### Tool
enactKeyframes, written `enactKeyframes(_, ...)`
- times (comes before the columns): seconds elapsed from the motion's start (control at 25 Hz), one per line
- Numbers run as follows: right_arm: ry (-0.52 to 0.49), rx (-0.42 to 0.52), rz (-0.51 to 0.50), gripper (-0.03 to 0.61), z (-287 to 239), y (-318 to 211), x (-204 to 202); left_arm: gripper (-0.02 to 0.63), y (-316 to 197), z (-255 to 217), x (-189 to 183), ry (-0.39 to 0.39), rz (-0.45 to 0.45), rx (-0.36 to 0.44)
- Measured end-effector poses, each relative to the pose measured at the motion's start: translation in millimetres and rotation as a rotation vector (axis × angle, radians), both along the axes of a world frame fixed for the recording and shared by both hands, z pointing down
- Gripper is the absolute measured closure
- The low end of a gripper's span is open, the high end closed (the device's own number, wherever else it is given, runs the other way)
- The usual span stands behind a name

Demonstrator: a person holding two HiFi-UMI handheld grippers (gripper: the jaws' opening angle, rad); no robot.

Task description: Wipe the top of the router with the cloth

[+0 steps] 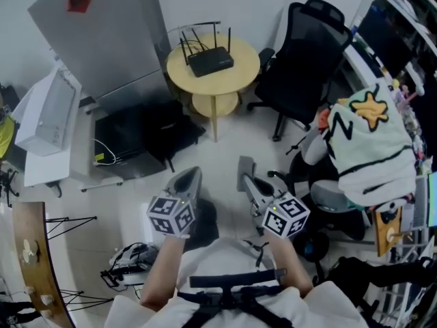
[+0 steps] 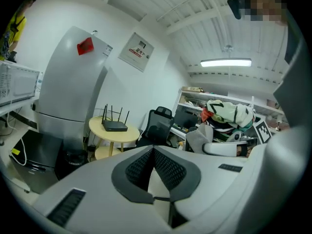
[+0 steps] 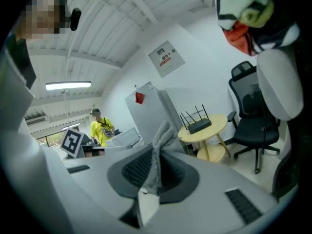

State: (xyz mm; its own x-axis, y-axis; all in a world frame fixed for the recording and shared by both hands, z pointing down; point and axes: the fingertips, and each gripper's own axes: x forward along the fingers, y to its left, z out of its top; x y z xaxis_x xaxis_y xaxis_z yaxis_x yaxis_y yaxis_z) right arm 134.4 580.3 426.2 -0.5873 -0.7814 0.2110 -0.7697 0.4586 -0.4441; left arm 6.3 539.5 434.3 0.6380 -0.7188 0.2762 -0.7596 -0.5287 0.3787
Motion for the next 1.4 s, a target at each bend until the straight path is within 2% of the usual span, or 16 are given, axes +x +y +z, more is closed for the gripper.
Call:
enactKeyframes(0.4,-0.009,-0.059,0.076,0.543,6.3,-179.5,-19.5,0.624,-184.5,-3.3,-24.4,-0.013,0.066,-0.021)
enactKeyframes(0.64,-0.030,-0.081,0.116,0.543,5.5,-273.0,-39.7,0.624,-274.7,-6.4,-47.0,-0.008,0.098,-0.027)
enactKeyframes(1.04,-0.025,-0.070,0.147,0.543,-3.9,-348.7,-58.5,0.624,-352.9,-7.9,-64.4,0.022,0.137,-0.027)
enactKeyframes(1.4,-0.011,-0.066,0.125,0.545,3.9,-421.2,-54.7,0.624,-410.6,3.8,-65.5,0.040,0.090,-0.057)
